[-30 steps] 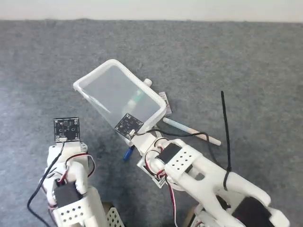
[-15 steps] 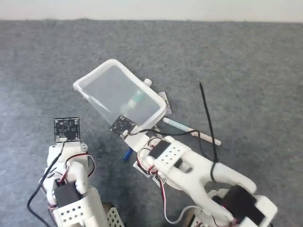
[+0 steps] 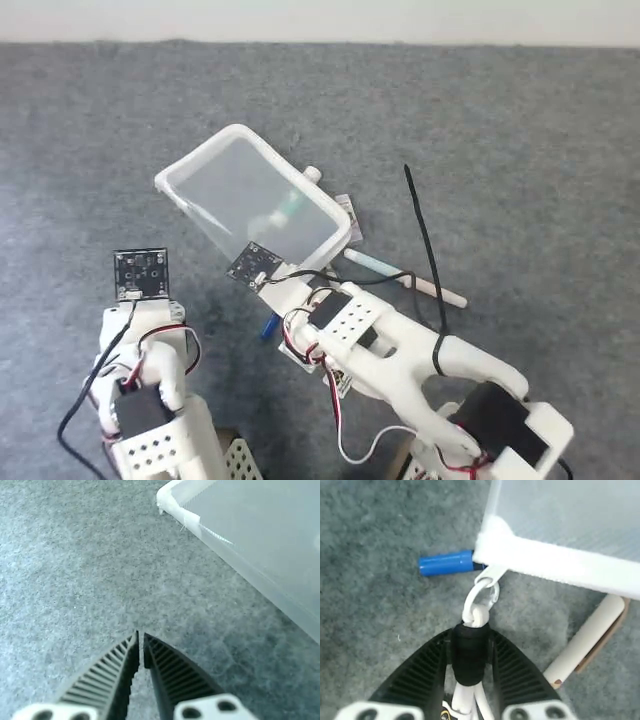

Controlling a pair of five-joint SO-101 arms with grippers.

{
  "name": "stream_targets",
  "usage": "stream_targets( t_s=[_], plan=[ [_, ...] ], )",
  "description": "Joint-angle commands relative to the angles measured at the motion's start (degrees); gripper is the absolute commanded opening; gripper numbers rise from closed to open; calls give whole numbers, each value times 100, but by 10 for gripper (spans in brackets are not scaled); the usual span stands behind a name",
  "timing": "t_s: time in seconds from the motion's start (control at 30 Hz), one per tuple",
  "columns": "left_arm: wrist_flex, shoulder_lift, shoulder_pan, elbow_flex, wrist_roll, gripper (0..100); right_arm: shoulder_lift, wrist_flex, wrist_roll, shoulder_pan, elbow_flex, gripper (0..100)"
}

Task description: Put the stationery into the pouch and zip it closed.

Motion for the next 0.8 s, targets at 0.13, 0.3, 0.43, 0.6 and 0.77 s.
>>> stream_targets(
  t_s=[0.13, 0.3, 0.43, 0.6, 0.77],
  plan=[
    [-114, -123, 9, -277, -26, 11, -444, 110, -44, 101, -273, 7],
    [-114, -123, 9, -277, -26, 12, -1095, 101, 9, 532, -273, 7],
    [-114, -123, 9, -312, -26, 13, -1534, 101, 448, 629, -290, 7],
    [53, -123, 9, -479, -9, 75, -1982, 514, 554, 637, -738, 7],
    [97, -123, 9, -479, 607, 209, -2211, 778, 440, 629, -853, 7]
  ],
)
